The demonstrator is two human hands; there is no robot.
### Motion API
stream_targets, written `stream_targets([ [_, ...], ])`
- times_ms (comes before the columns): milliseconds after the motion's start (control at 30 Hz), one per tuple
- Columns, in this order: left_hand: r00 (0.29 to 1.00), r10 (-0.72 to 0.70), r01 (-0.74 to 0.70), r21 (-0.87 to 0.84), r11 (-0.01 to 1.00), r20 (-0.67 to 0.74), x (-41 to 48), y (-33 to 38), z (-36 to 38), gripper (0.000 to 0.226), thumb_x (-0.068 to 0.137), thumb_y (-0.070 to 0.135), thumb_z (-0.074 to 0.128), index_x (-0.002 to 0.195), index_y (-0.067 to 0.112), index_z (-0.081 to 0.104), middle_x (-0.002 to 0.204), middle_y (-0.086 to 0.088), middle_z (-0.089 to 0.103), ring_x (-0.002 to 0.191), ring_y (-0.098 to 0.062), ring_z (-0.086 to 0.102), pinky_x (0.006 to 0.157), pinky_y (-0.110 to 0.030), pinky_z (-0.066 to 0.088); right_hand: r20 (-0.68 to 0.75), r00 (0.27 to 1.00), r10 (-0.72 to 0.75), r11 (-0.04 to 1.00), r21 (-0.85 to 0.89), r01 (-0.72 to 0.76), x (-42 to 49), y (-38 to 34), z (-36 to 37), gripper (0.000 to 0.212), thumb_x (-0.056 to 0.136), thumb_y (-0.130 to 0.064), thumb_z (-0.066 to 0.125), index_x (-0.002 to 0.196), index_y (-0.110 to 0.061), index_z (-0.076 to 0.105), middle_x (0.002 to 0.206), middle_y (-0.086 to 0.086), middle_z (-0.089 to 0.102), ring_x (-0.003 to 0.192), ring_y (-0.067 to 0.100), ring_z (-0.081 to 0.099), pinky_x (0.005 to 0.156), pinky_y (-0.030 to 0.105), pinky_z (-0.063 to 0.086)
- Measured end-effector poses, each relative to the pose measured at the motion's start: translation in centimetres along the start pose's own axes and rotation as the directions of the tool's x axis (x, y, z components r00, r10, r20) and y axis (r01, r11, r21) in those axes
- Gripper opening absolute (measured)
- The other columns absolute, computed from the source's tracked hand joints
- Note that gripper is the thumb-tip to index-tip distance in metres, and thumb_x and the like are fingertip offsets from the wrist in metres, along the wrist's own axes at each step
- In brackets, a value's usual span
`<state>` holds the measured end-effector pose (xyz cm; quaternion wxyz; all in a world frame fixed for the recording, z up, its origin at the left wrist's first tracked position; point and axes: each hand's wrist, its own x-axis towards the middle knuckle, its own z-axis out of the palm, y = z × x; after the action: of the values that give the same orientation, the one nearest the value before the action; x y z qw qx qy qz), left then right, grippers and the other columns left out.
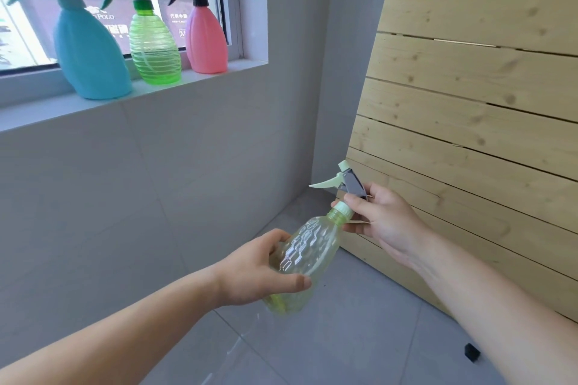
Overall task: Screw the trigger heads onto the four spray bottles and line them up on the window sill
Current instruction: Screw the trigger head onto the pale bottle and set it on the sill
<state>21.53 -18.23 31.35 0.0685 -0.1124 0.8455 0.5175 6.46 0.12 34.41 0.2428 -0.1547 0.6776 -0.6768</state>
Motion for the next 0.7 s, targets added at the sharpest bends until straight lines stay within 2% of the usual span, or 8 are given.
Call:
stream_targets([
  [100, 1.0, -0.001, 0.001, 0.014, 1.0, 0.004, -0.1, 0.0, 0.0, 0.058, 0.066, 0.048, 0.083, 0.116, 0.03, 0.059, 0.108, 0.002, 0.075, 0.096, -0.019, 0.074, 0.086, -0.041, 0.062, -0.005, 1.0, -0.005, 1.0, 0.022, 0.005, -0.1, 0.2, 0.1, 0.015, 0.1, -0.01, 0.056, 0.113, -0.01, 0.062, 0.104, 0.014, 0.072, 0.102, 0.024, 0.069, 0.078, 0.037, 0.059],
  [233, 1.0, -0.001, 0.001, 0.023, 1.0, 0.008, -0.1, 0.1, 0.2, 0.05, 0.071, 0.045, 0.081, 0.114, 0.031, 0.06, 0.107, 0.001, 0.076, 0.095, -0.019, 0.073, 0.086, -0.04, 0.062, -0.01, 1.0, -0.013, 1.0, 0.002, 0.013, -0.2, 0.4, 0.3, 0.02, 0.101, -0.012, 0.055, 0.119, -0.008, 0.06, 0.106, 0.016, 0.073, 0.094, 0.022, 0.069, 0.077, 0.036, 0.058],
  [400, 1.0, 0.013, -0.013, -0.018, 1.0, 0.013, -0.1, 0.1, 0.2, 0.05, 0.068, 0.049, 0.079, 0.111, 0.027, 0.063, 0.103, -0.003, 0.076, 0.082, -0.012, 0.07, 0.083, -0.04, 0.061, 0.016, 0.999, -0.028, 1.0, -0.009, 0.029, -0.3, 0.3, 0.6, 0.023, 0.101, -0.012, 0.055, 0.122, -0.004, 0.058, 0.105, 0.015, 0.073, 0.099, 0.024, 0.068, 0.086, 0.043, 0.058],
  [467, 1.0, 0.021, -0.021, -0.029, 0.999, 0.013, -0.1, 0.2, 0.1, 0.049, 0.069, 0.05, 0.078, 0.109, 0.025, 0.064, 0.093, 0.002, 0.073, 0.078, -0.009, 0.066, 0.078, -0.036, 0.061, 0.027, 0.999, -0.031, 0.999, -0.022, 0.032, -0.4, 0.2, 0.7, 0.024, 0.1, -0.011, 0.056, 0.122, -0.002, 0.056, 0.107, 0.016, 0.072, 0.098, 0.026, 0.066, 0.09, 0.048, 0.056],
  [567, 0.999, 0.036, -0.036, -0.034, 0.999, 0.008, -0.2, 0.4, 0.1, 0.049, 0.067, 0.052, 0.076, 0.106, 0.024, 0.065, 0.085, 0.008, 0.067, 0.074, -0.007, 0.063, 0.071, -0.028, 0.056, 0.088, 0.995, -0.041, 0.998, -0.043, 0.045, -0.4, 0.0, 0.3, 0.015, 0.097, -0.008, 0.061, 0.111, -0.003, 0.056, 0.113, 0.02, 0.07, 0.099, 0.027, 0.065, 0.089, 0.047, 0.055],
  [700, 0.999, 0.049, -0.049, -0.049, 0.998, 0.008, -0.2, 0.6, 0.2, 0.051, 0.063, 0.054, 0.074, 0.104, 0.024, 0.066, 0.083, 0.01, 0.066, 0.073, -0.007, 0.062, 0.068, -0.025, 0.055, 0.16, 0.985, -0.065, 0.996, -0.05, 0.073, -0.5, -0.1, -0.3, 0.048, 0.084, -0.013, 0.071, 0.123, 0.007, 0.052, 0.11, 0.014, 0.062, 0.104, 0.024, 0.063, 0.08, 0.039, 0.055],
])
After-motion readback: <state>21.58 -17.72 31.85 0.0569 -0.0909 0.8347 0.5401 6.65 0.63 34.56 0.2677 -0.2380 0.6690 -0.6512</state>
